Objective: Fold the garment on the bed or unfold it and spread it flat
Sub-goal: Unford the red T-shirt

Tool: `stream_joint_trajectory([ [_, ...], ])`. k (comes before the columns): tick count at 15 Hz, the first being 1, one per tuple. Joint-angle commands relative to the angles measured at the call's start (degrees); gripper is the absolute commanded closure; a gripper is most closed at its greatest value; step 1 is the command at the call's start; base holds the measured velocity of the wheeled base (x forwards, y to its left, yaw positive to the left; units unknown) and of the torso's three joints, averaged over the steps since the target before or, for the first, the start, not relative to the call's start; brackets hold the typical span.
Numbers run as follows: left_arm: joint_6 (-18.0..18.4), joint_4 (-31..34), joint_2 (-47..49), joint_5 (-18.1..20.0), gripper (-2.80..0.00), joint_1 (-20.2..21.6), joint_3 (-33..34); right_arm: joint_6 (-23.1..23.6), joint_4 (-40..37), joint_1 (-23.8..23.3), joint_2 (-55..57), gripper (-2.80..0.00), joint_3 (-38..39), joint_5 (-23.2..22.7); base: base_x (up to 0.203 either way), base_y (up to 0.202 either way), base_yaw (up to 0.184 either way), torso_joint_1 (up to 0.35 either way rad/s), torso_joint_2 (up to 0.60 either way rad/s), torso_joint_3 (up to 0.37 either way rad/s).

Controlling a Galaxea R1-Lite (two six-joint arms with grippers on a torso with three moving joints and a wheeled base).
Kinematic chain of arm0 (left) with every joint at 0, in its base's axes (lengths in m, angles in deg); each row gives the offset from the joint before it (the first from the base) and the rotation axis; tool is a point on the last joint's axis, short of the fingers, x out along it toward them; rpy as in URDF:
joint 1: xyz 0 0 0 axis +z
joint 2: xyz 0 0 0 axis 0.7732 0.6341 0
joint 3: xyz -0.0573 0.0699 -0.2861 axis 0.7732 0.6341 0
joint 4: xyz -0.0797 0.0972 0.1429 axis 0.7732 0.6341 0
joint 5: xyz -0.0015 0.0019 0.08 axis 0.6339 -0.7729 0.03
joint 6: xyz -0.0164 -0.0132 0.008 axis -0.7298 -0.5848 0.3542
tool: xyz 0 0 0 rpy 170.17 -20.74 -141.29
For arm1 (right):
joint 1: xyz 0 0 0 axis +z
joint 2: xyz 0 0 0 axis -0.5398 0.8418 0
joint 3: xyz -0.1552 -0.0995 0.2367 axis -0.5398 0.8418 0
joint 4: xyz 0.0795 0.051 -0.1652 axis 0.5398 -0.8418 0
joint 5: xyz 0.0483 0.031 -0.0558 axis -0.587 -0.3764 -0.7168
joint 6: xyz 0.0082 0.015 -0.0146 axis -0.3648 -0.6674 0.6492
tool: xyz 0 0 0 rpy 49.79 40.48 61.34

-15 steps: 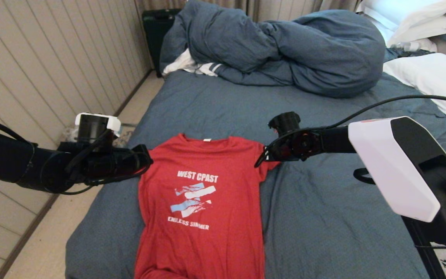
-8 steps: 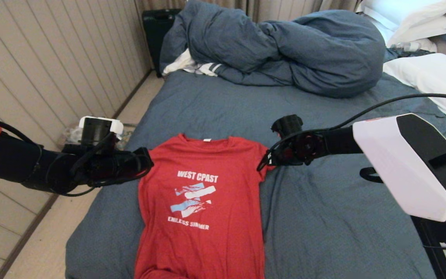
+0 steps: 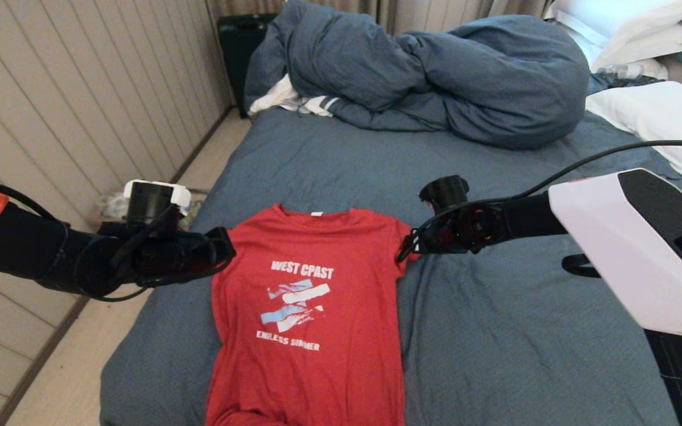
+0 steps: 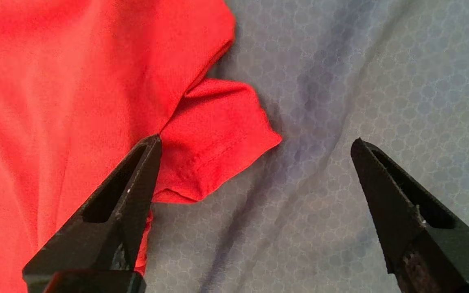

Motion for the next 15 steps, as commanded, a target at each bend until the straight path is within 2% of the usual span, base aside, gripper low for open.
stream_joint_trajectory([
  [1, -0.2, -0.1, 0.5, 0.1, 0.0, 0.0, 0.0, -0.2, 0.0, 0.1, 0.3, -2.8, 0.3, 0.1, 0.0, 0.0, 0.0, 0.0, 0.0, 0.0],
  [2, -0.2, -0.1, 0.8, 0.1, 0.0, 0.0, -0.1, -0.3, 0.0, 0.1, 0.2, -2.8, 0.8, 0.1, 0.0, 0.0, 0.0, 0.0, 0.0, 0.0],
  [3, -0.2, -0.2, 1.2, 0.1, 0.0, 0.0, -0.2, -0.3, 0.1, 0.2, 0.0, 0.0, 1.6, 0.2, 0.0, 0.0, 0.0, 0.0, 0.0, 0.0],
  [7, -0.1, -0.2, 1.5, 0.1, 0.0, 0.0, -0.2, 0.1, 5.6, 0.3, -0.5, 0.0, 4.5, 0.4, 0.0, 0.0, 0.0, 0.0, 0.0, 0.0],
  [15, -0.2, -0.2, 1.7, 0.1, 0.0, 0.0, -0.4, -0.1, 5.6, 0.8, -0.8, 0.0, 3.8, 0.5, 0.0, 0.0, 0.0, 0.0, 0.0, 0.0],
])
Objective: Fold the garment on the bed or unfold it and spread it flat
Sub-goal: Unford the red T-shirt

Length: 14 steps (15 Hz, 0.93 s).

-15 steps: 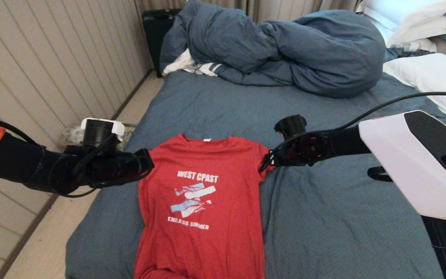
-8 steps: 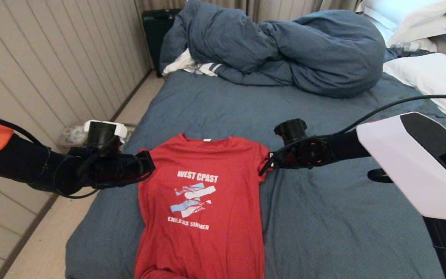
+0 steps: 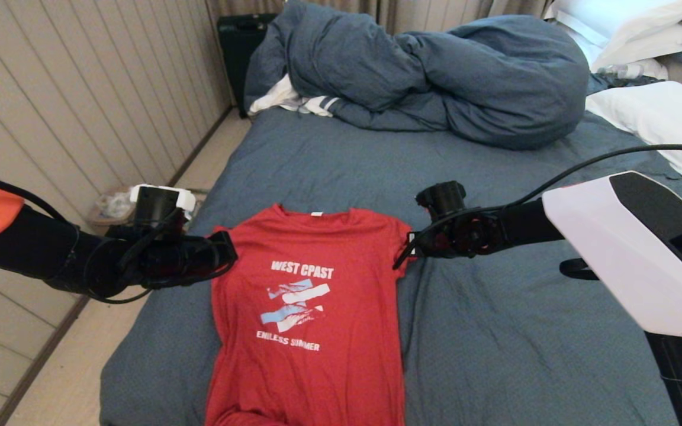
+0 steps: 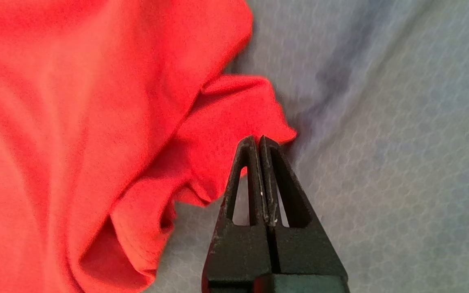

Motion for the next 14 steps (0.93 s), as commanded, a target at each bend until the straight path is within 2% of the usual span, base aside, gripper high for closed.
stream_joint_trajectory([
  [1, -0.2, -0.1, 0.0, 0.1, 0.0, 0.0, 0.0, 0.0, 0.0, -0.1, -0.5, 0.0, -0.2, 0.1, 0.0, 0.0, 0.0, 0.0, 0.0, 0.0],
  [5, -0.3, -0.3, 0.0, 0.1, 0.0, 0.0, 0.1, 1.3, 0.1, 0.5, 1.4, 0.0, -1.2, 0.1, 0.0, 0.0, 0.0, 0.0, 0.0, 0.0],
  [6, -0.3, -0.3, 0.0, 0.1, 0.0, 0.0, 0.1, 2.1, 0.1, 0.7, 2.2, -2.8, -1.9, 0.0, 0.0, 0.0, 0.0, 0.0, 0.0, 0.0],
  [9, -0.3, -0.4, 0.1, 0.1, 0.0, 0.0, 0.0, 2.4, -0.2, 0.7, 4.0, -2.8, -4.9, 0.1, 0.0, 0.0, 0.0, 0.0, 0.0, 0.0],
  [14, -0.4, -0.3, 0.3, 0.1, 0.0, 0.0, -0.3, 2.0, -0.1, 0.5, 3.9, -2.8, -3.8, 0.0, 0.0, 0.0, 0.0, 0.0, 0.0, 0.0],
])
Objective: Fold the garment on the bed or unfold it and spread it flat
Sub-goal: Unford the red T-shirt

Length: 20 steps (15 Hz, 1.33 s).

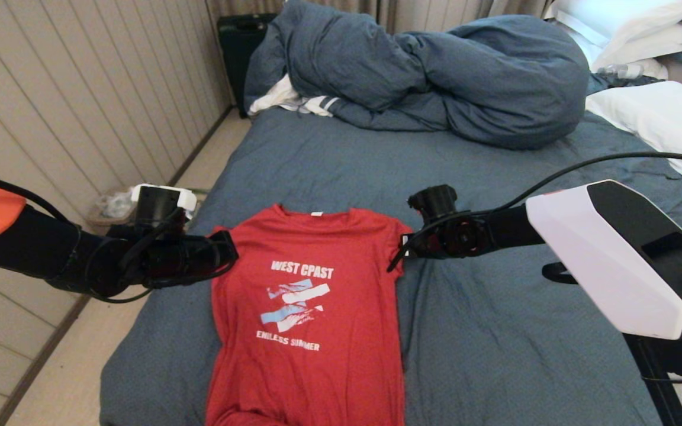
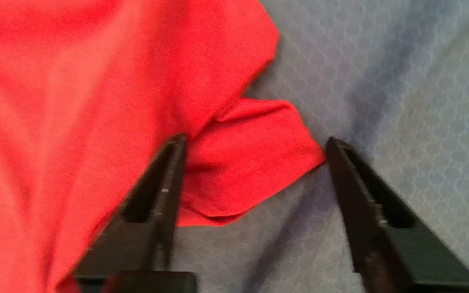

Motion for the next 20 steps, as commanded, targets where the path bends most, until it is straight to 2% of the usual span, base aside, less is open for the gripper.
stream_joint_trajectory([
  [1, -0.2, -0.1, 0.4, 0.1, 0.0, 0.0, 0.0, -0.2, 0.0, -0.1, 0.2, -2.8, 0.5, 0.1, 0.0, 0.0, 0.0, 0.0, 0.0, 0.0],
  [3, -0.2, -0.1, 0.7, 0.1, 0.0, 0.0, -0.1, -0.7, 0.1, 0.0, 0.4, -2.8, 0.7, 0.1, 0.0, 0.0, 0.0, 0.0, 0.0, 0.0],
  [4, -0.2, -0.1, 0.8, 0.1, 0.0, 0.0, -0.1, -1.0, 0.1, 0.0, 0.4, 0.0, 0.9, 0.1, 0.0, 0.0, 0.0, 0.0, 0.0, 0.0],
  [16, -0.2, -0.1, 1.2, 0.1, 0.0, 0.0, -0.2, -1.1, 0.3, -0.7, -4.6, 0.0, 0.7, 1.7, 0.0, 0.0, 0.0, 0.0, 0.0, 0.0],
  [20, -0.2, -0.1, 1.2, 0.1, 0.0, 0.0, -0.1, -0.9, 0.2, -5.4, -6.5, 0.0, 0.9, 2.1, 0.0, 0.0, 0.0, 0.0, 0.0, 0.0],
])
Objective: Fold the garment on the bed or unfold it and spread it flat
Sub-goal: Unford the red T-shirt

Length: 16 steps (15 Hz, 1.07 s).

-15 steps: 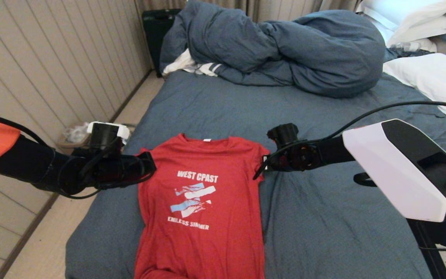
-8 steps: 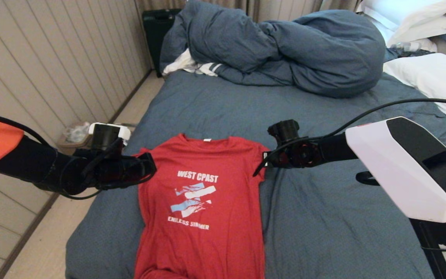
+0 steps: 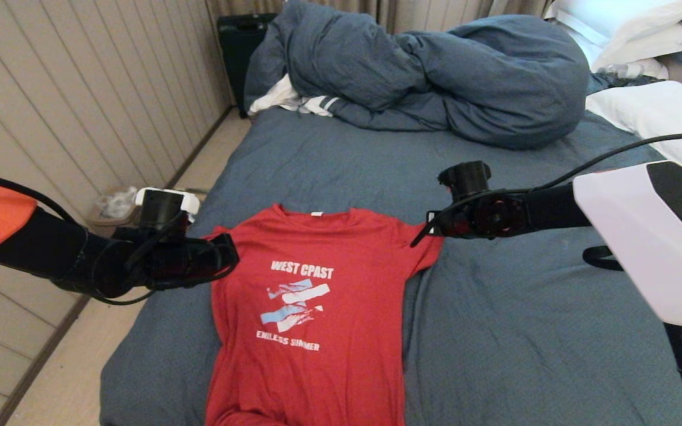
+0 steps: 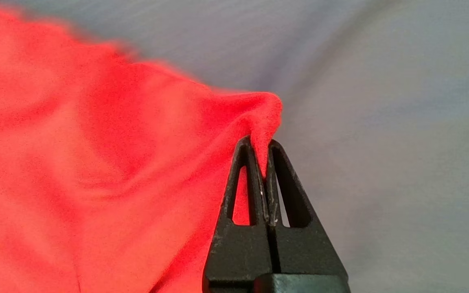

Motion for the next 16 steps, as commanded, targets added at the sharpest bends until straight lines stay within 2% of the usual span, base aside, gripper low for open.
stream_joint_trajectory([
  [1, -0.2, -0.1, 0.0, 0.1, 0.0, 0.0, 0.1, -0.1, 0.0, -1.4, -1.0, 0.0, 0.3, 0.2, 0.0, 0.0, 0.0, 0.0, 0.0, 0.0],
  [4, -0.2, -0.1, 0.0, 0.1, 0.0, 0.0, 0.1, -0.3, 0.1, -3.4, -0.5, 0.0, 1.2, 0.2, 0.0, 0.0, 0.0, 0.0, 0.0, 0.0],
  [8, -0.1, -0.1, 0.1, 0.1, 0.0, 0.0, 0.1, -0.2, 0.9, -3.6, -0.3, 0.0, 3.6, 0.1, 0.0, 0.0, 0.0, 0.0, 0.0, 0.0],
  [10, -0.1, -0.1, 0.1, 0.1, 0.0, -0.1, 0.2, 0.2, 3.6, -3.3, -0.8, 0.0, 6.0, -0.1, 0.0, 0.0, 0.0, 0.0, 0.0, 0.0],
  [11, -0.1, -0.1, 0.1, 0.1, 0.0, -0.1, 0.2, 0.6, 5.3, -3.0, -0.9, -2.8, 7.2, -0.1, 0.0, 0.0, 0.0, 0.0, 0.0, 0.0],
  [16, -0.1, -0.1, -0.1, 0.1, 0.0, -0.3, 0.5, 0.9, 6.3, -2.8, -3.0, -2.8, 7.5, -0.2, 0.0, 0.0, 0.0, 0.0, 0.0, 0.0],
])
